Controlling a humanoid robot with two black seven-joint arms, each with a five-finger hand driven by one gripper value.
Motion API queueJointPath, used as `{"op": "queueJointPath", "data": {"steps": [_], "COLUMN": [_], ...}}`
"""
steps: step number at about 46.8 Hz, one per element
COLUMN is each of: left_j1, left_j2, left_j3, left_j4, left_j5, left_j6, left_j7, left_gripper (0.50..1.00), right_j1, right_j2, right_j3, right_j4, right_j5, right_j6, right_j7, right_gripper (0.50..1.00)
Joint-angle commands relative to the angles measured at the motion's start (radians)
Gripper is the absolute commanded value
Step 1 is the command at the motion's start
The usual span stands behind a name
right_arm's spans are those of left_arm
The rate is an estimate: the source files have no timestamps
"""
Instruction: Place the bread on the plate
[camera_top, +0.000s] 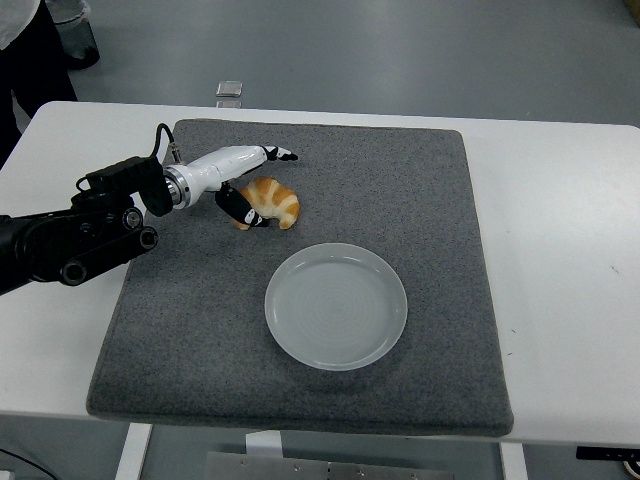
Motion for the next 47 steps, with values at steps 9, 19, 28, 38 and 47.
{"op": "queueJointPath", "data": {"steps": [9, 19, 28, 38, 47], "left_j1": [0.000, -0.008, -0.014, -0.017, -0.037], "left_j2": [0.000, 0.001, 0.004, 0.013, 0.043], "left_j3": [0.027, 0.066, 0.066, 0.064, 0.067], "left_j4": [-0.010, -0.016, -0.022, -0.039, -0.054], "left_j5": [-0.001, -0.001, -0.001, -0.004, -0.001], "left_j6": [-0.013, -0.012, -0.012, -0.012, -0.021], "left_j7": [-0.002, -0.002, -0.008, -0.026, -0.060], "left_gripper": [0.958, 0.810, 0.778, 0.667, 0.500], "right_j1": [0.000, 0.000, 0.000, 0.000, 0.000], "right_j2": [0.000, 0.000, 0.000, 0.000, 0.000], "right_j3": [0.000, 0.000, 0.000, -0.002, 0.000], "right_j4": [-0.001, -0.001, 0.001, 0.001, -0.001], "right_j5": [0.000, 0.000, 0.000, 0.000, 0.000], "right_j6": [0.000, 0.000, 0.000, 0.000, -0.001], "right_j7": [0.000, 0.000, 0.000, 0.000, 0.000], "right_gripper": [0.932, 0.932, 0.930, 0.930, 0.930]}}
